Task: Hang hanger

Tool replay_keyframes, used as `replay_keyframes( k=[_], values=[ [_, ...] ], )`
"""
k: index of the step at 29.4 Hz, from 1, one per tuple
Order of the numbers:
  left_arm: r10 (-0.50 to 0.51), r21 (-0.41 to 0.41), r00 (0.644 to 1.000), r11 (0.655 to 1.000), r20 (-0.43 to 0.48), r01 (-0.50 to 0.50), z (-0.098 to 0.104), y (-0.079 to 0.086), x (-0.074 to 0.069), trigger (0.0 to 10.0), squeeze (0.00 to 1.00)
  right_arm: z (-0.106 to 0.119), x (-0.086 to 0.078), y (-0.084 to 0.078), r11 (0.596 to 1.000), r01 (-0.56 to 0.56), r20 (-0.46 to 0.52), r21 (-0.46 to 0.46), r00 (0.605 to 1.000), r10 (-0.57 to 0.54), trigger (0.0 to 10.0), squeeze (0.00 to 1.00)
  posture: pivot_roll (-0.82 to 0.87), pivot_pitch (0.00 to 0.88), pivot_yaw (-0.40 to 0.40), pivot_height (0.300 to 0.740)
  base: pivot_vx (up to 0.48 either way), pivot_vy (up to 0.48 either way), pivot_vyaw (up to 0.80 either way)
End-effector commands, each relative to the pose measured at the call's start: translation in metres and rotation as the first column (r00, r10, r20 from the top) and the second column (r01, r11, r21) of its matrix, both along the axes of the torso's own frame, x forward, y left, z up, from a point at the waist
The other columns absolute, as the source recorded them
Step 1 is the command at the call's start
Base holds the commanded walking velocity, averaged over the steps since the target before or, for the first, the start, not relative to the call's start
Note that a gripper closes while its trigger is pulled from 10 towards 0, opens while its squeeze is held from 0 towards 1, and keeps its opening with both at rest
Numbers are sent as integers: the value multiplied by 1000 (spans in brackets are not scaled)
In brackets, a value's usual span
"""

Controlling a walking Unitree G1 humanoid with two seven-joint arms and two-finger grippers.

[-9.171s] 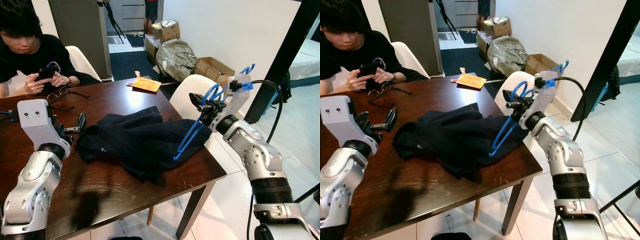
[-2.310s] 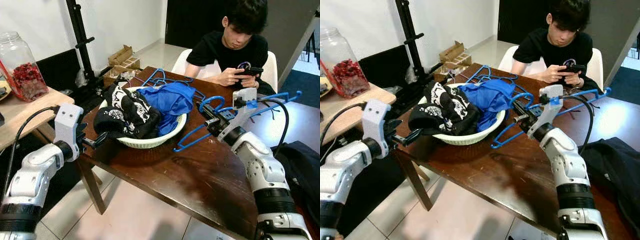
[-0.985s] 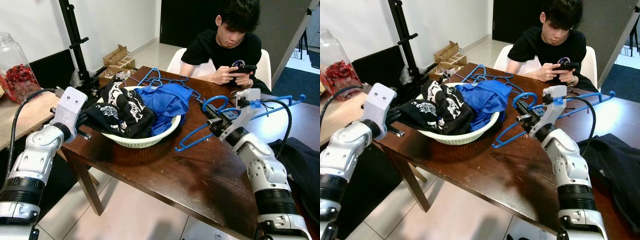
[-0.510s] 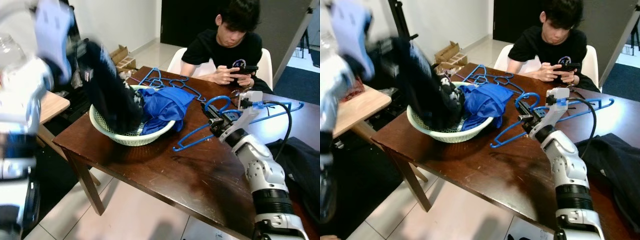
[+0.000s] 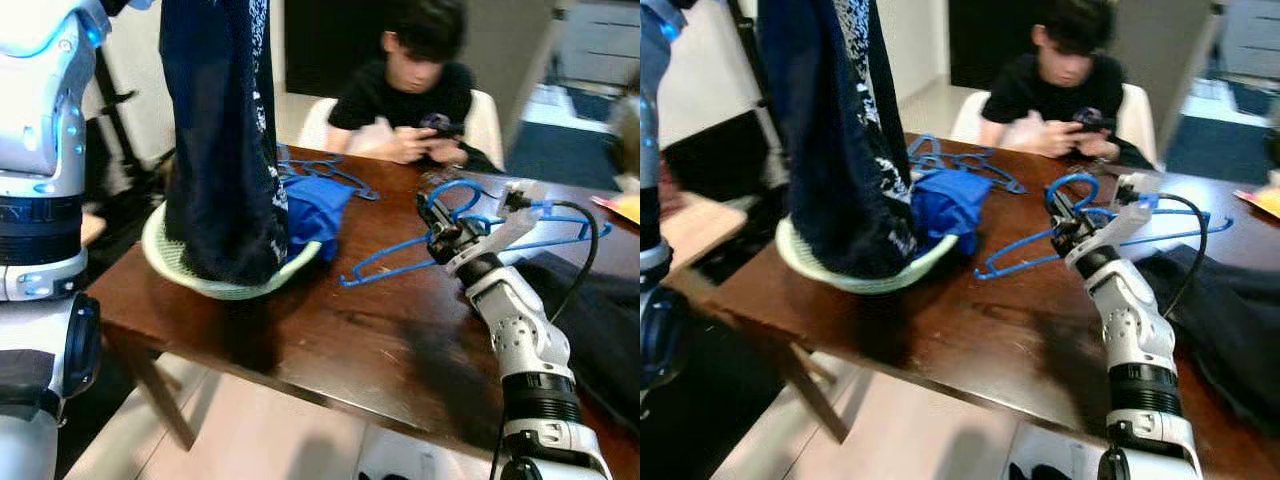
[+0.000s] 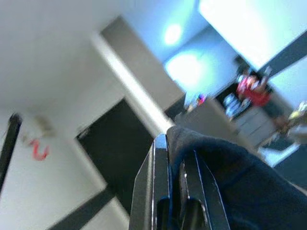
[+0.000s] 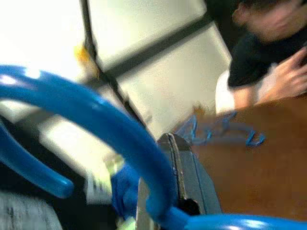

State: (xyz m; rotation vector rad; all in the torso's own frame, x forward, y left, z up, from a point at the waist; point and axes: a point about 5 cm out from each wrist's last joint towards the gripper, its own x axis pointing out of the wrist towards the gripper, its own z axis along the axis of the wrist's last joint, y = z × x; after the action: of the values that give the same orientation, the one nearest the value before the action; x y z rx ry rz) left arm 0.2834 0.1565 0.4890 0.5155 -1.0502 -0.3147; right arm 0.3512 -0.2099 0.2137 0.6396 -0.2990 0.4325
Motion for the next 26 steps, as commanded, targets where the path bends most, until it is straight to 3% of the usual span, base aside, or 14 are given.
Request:
replay_keyframes(
  k=[1, 5, 11, 13, 16, 17, 18, 19, 20, 21, 22, 23, 25, 26],
  values=[
    [8, -23, 994, 1000, 107, -6, 17, 2, -15, 0, 0, 25, -5, -6, 994, -43, 111, 104, 993, 32, 10000, 0, 123, 0, 44, 735, 0, 0, -800],
    [112, -42, 958, 994, 263, -105, 41, 10, -31, 0, 0, 70, -16, -15, 978, -115, 290, 172, 955, 61, 10000, 0, 116, 0, 46, 735, 0, 0, -800],
    [214, -87, 893, 977, 396, -195, 63, 19, -48, 0, 0, 86, -20, -15, 974, -142, 349, 176, 934, 73, 10000, 0, 119, 0, 49, 735, 0, 0, -800],
    [250, -126, 854, 968, 456, -216, 74, 23, -59, 0, 0, 92, -21, -15, 972, -153, 365, 181, 928, 78, 10000, 0, 123, 0, 50, 735, 0, 0, -800],
    [227, -140, 850, 973, 475, -182, 83, 23, -64, 0, 0, 94, -22, -14, 969, -160, 370, 186, 925, 82, 10000, 0, 123, 0, 50, 735, 0, 0, -800],
    [164, -134, 887, 984, 431, -117, 83, 19, -59, 0, 0, 95, -23, -15, 970, -156, 366, 187, 927, 79, 10000, 0, 126, 0, 52, 735, 0, 0, -800],
    [164, -134, 887, 984, 431, -117, 83, 19, -59, 0, 0, 95, -23, -15, 970, -156, 366, 187, 927, 79, 10000, 0, 126, 0, 52, 735, 0, 0, -800],
    [47, -135, 943, 991, 331, -2, 78, 13, -45, 0, 0, 95, -22, -16, 973, -138, 357, 184, 932, 65, 10000, 0, 120, 0, 53, 735, 0, 0, -800],
    [47, -135, 943, 991, 331, -2, 78, 13, -45, 0, 0, 95, -22, -16, 973, -138, 357, 184, 932, 65, 10000, 0, 120, 0, 53, 735, 0, 0, -800],
    [-98, -139, 975, 982, 201, 127, 66, 2, -27, 0, 0, 94, -20, -18, 979, -109, 339, 175, 940, 44, 10000, 0, 118, 0, 54, 735, 0, 0, -800],
    [-98, -139, 975, 982, 201, 127, 66, 2, -27, 0, 0, 94, -20, -18, 979, -109, 339, 175, 940, 44, 10000, 0, 118, 0, 54, 735, 0, 0, -800],
    [-252, -163, 965, 952, 67, 260, 50, -9, -10, 0, 0, 93, -18, -19, 983, -77, 322, 165, 947, 20, 10000, 0, 118, 0, 54, 735, 0, 0, -800],
    [-252, -163, 965, 952, 67, 260, 50, -9, -10, 0, 0, 93, -18, -19, 983, -77, 322, 165, 947, 20, 10000, 0, 118, 0, 54, 735, 0, 0, -800],
    [-374, -182, 925, 916, -62, 358, 30, -22, 6, 0, 0, 91, -16, -22, 989, -40, 298, 146, 955, -5, 10000, 0, 107, 0, 57, 735, 0, 0, -800]
  ],
)
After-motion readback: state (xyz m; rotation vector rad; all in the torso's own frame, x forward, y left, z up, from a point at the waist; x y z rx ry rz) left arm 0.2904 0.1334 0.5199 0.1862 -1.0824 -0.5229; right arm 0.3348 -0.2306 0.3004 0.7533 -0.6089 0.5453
